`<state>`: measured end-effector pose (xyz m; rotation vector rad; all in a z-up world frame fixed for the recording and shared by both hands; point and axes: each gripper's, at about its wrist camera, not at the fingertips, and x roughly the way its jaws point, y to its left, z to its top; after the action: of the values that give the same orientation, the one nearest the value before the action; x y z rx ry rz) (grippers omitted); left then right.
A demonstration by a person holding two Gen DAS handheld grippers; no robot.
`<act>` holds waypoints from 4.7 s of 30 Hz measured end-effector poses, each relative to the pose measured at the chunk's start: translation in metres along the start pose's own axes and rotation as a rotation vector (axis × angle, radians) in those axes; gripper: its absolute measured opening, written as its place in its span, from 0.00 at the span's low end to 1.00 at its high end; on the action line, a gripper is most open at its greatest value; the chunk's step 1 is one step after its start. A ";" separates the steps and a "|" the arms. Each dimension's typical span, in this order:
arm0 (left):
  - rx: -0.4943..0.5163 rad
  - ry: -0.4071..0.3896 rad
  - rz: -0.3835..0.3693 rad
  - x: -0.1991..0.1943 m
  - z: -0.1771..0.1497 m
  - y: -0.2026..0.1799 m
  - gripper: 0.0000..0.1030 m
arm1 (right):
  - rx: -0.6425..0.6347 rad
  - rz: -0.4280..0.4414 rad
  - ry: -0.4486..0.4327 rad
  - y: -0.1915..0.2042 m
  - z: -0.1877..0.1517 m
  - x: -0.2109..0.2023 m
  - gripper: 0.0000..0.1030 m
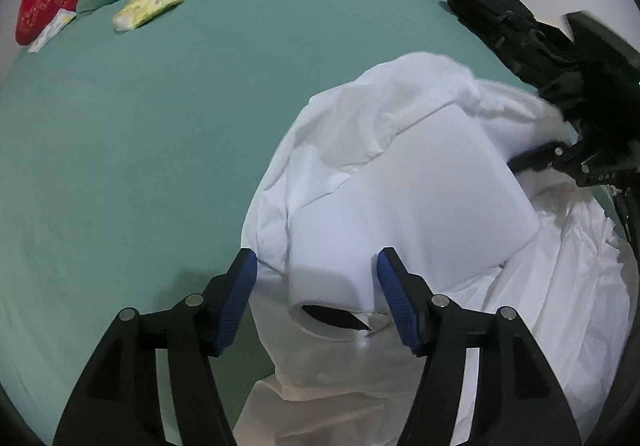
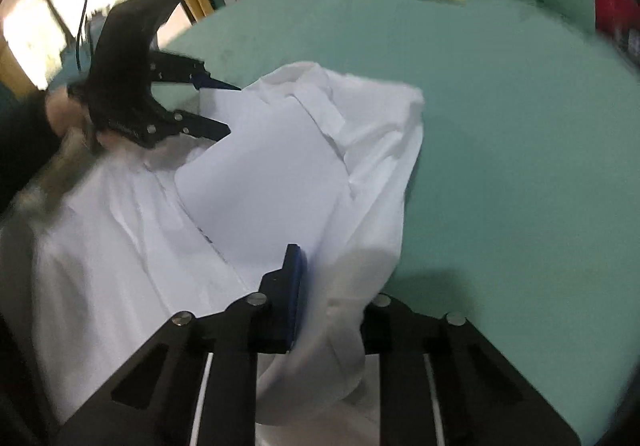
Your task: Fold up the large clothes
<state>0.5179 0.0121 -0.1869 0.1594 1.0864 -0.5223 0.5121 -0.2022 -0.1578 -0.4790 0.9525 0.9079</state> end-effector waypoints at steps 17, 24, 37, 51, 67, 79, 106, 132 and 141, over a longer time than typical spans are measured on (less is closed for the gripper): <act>0.043 -0.231 0.316 -0.071 -0.085 -0.057 0.24 | -0.711 -0.755 -0.188 0.138 -0.073 0.009 0.14; -0.006 -0.190 0.265 -0.101 -0.134 -0.082 0.23 | -0.771 -0.680 -0.084 0.172 -0.092 -0.004 0.14; -0.158 -0.185 0.233 -0.178 -0.224 -0.117 0.24 | -0.120 -0.224 -0.257 0.197 -0.066 -0.070 0.65; -0.410 -0.205 0.211 -0.171 -0.252 -0.111 0.34 | 0.082 -0.015 -0.074 0.235 -0.049 -0.003 0.02; -0.540 -0.204 0.258 -0.185 -0.283 -0.130 0.34 | 0.392 -0.193 -0.110 0.224 -0.134 -0.079 0.54; -0.577 -0.234 0.390 -0.219 -0.333 -0.128 0.40 | 0.541 -0.305 -0.054 0.218 -0.191 -0.114 0.68; -0.695 -0.053 0.432 -0.187 -0.370 -0.076 0.46 | 0.878 -0.489 0.044 0.125 -0.300 -0.155 0.90; -0.614 0.074 0.391 -0.191 -0.385 -0.110 0.57 | 0.879 -0.204 0.021 0.210 -0.305 -0.134 0.09; -0.530 0.071 0.312 -0.184 -0.381 -0.145 0.30 | 0.870 -0.209 0.022 0.219 -0.305 -0.135 0.07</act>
<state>0.0771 0.0882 -0.1852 -0.1185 1.2069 0.0599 0.1457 -0.3555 -0.1941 0.1584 1.1853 0.2395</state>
